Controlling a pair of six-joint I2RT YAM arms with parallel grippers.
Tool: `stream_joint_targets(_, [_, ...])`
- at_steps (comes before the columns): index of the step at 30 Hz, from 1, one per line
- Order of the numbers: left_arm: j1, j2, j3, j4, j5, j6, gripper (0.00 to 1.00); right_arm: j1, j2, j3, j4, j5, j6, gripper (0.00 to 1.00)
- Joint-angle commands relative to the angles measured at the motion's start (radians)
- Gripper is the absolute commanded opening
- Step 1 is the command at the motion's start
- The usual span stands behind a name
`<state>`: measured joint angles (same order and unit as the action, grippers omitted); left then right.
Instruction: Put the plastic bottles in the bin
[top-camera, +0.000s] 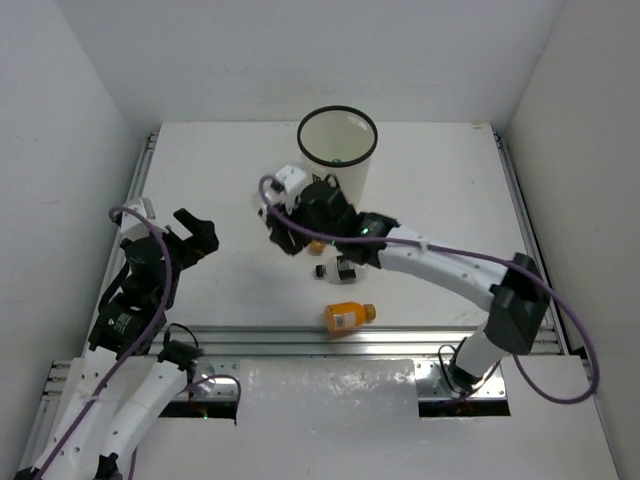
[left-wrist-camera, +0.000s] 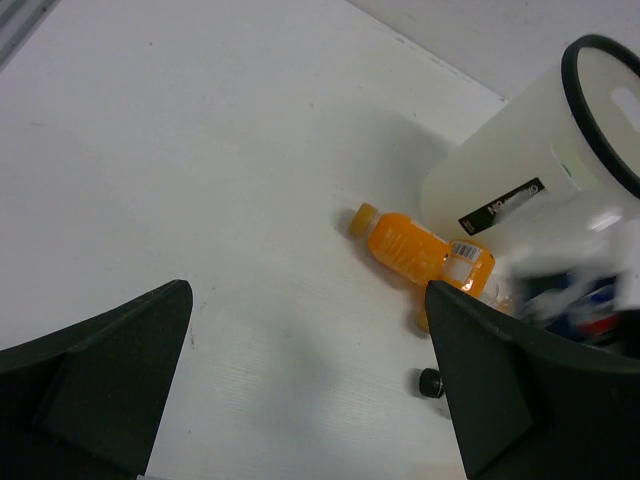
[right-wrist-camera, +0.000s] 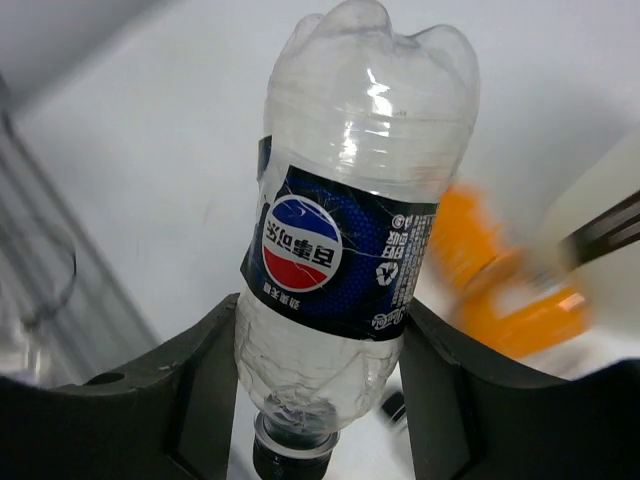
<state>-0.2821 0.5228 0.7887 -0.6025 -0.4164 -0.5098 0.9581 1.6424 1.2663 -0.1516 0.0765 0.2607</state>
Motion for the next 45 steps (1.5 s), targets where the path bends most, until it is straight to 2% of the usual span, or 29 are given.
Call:
stream_joint_targets(1, [-0.005,0.037,-0.003,0.055,0.050,0.028,1.00,-0.128,-0.026,0.187,-0.057,0.039,-0.066,0.27])
stream_joint_targets(3, [-0.005,0.051,-0.003,0.055,0.062,0.031,1.00,-0.211,0.023,0.270,-0.133,0.006,-0.090,0.29])
stream_joint_targets(8, [-0.005,0.094,-0.009,0.076,0.117,0.057,1.00,-0.330,0.205,0.574,-0.262,0.023,-0.132,0.31])
stream_joint_targets(9, [-0.005,0.098,-0.009,0.078,0.132,0.060,1.00,-0.341,0.238,0.693,-0.290,0.026,-0.135,0.31])
stream_joint_targets(11, [-0.005,0.105,-0.012,0.086,0.146,0.068,1.00,-0.372,0.331,0.809,-0.360,0.040,-0.146,0.33])
stream_joint_targets(12, [-0.005,0.106,-0.013,0.087,0.159,0.070,1.00,-0.380,0.359,0.912,-0.380,0.042,-0.147,0.37])
stream_joint_targets(14, [-0.005,0.106,-0.017,0.095,0.171,0.076,1.00,-0.398,0.425,0.993,-0.429,0.029,-0.149,0.45])
stream_joint_targets(15, [-0.005,0.108,-0.020,0.102,0.182,0.079,1.00,-0.400,0.438,1.042,-0.442,0.037,-0.152,0.66])
stream_joint_targets(16, [-0.005,0.109,-0.023,0.105,0.188,0.082,1.00,-0.401,0.442,1.048,-0.453,0.063,-0.158,0.79])
stream_joint_targets(17, [-0.006,0.120,-0.023,0.106,0.194,0.082,1.00,-0.404,0.441,1.045,-0.450,0.078,-0.161,0.87])
stream_joint_targets(18, [-0.006,0.128,-0.022,0.102,0.194,0.082,1.00,-0.407,0.426,1.017,-0.445,0.092,-0.161,0.92])
stream_joint_targets(25, [-0.006,0.198,-0.003,0.080,0.176,0.010,1.00,-0.427,0.323,0.961,-0.491,0.095,-0.138,0.99])
stream_joint_targets(28, [-0.006,0.288,-0.019,0.108,0.211,-0.119,1.00,-0.407,0.173,0.785,-0.468,0.065,-0.094,0.99])
stream_joint_targets(29, [-0.006,0.313,-0.022,0.121,0.234,-0.195,1.00,-0.406,0.125,0.649,-0.453,0.065,-0.077,0.99])
stream_joint_targets(30, [-0.006,0.339,-0.029,0.160,0.246,-0.225,1.00,-0.403,0.075,0.583,-0.438,0.062,-0.040,0.99])
stream_joint_targets(34, [-0.012,0.498,-0.023,0.254,0.245,-0.459,1.00,-0.400,-0.232,0.172,-0.333,0.036,0.046,0.99])
stream_joint_targets(35, [-0.015,0.553,-0.022,0.271,0.243,-0.507,1.00,-0.400,-0.322,0.115,-0.313,0.019,0.075,0.99])
stream_joint_targets(37, [-0.020,0.614,-0.014,0.323,0.248,-0.620,1.00,-0.398,-0.403,-0.030,-0.298,-0.010,0.101,0.99])
stream_joint_targets(41, [-0.029,0.811,0.024,0.389,0.272,-0.788,1.00,-0.397,-0.559,-0.217,-0.256,-0.053,0.140,0.99])
stream_joint_targets(45, [-0.032,0.960,0.127,0.420,0.293,-0.835,1.00,-0.398,-0.636,-0.323,-0.272,-0.067,0.140,0.99])
